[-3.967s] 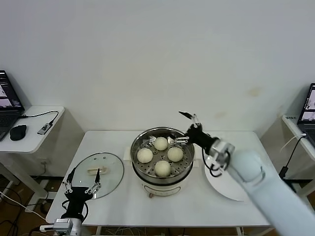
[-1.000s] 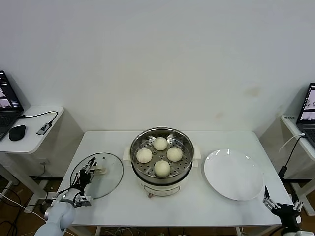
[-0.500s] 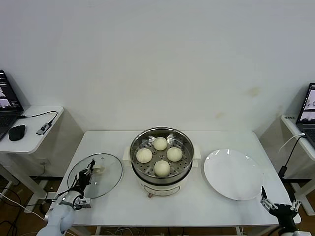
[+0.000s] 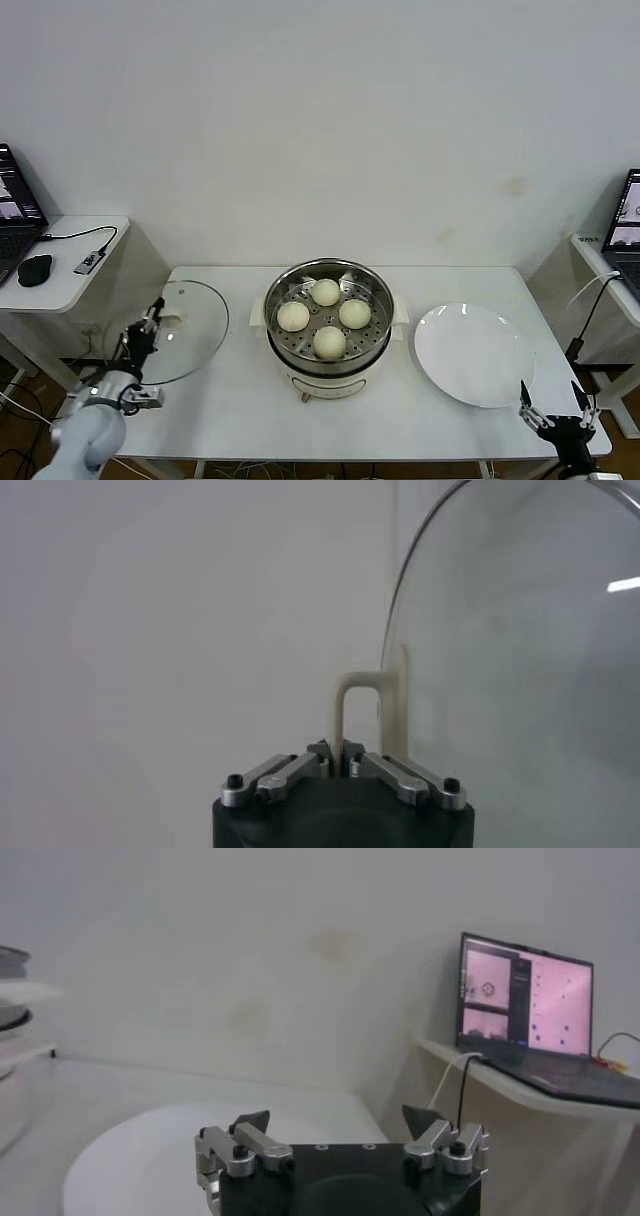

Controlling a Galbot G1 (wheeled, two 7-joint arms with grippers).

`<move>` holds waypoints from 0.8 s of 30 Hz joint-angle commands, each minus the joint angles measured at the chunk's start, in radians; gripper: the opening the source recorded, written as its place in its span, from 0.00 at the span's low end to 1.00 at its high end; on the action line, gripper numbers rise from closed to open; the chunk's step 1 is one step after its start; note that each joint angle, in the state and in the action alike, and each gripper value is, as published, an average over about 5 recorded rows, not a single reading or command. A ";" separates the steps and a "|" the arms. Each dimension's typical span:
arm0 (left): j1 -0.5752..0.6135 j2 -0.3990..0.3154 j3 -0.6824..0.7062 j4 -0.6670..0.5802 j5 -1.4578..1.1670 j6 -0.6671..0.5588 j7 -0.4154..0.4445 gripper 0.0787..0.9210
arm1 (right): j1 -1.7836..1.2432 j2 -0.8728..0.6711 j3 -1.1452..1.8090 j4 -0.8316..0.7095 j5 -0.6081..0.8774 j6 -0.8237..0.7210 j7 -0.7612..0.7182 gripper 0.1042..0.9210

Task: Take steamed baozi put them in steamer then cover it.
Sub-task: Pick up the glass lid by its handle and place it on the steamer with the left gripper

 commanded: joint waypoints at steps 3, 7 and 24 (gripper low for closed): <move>0.054 0.201 0.041 -0.441 -0.247 0.242 0.189 0.07 | -0.015 0.012 -0.039 0.012 -0.050 0.016 0.001 0.88; -0.008 0.220 0.185 -0.500 -0.310 0.332 0.203 0.07 | -0.015 0.024 -0.057 0.014 -0.078 0.024 0.003 0.88; -0.392 -0.034 0.666 -0.403 0.006 0.537 0.373 0.07 | 0.000 0.058 -0.135 -0.004 -0.192 0.038 0.013 0.88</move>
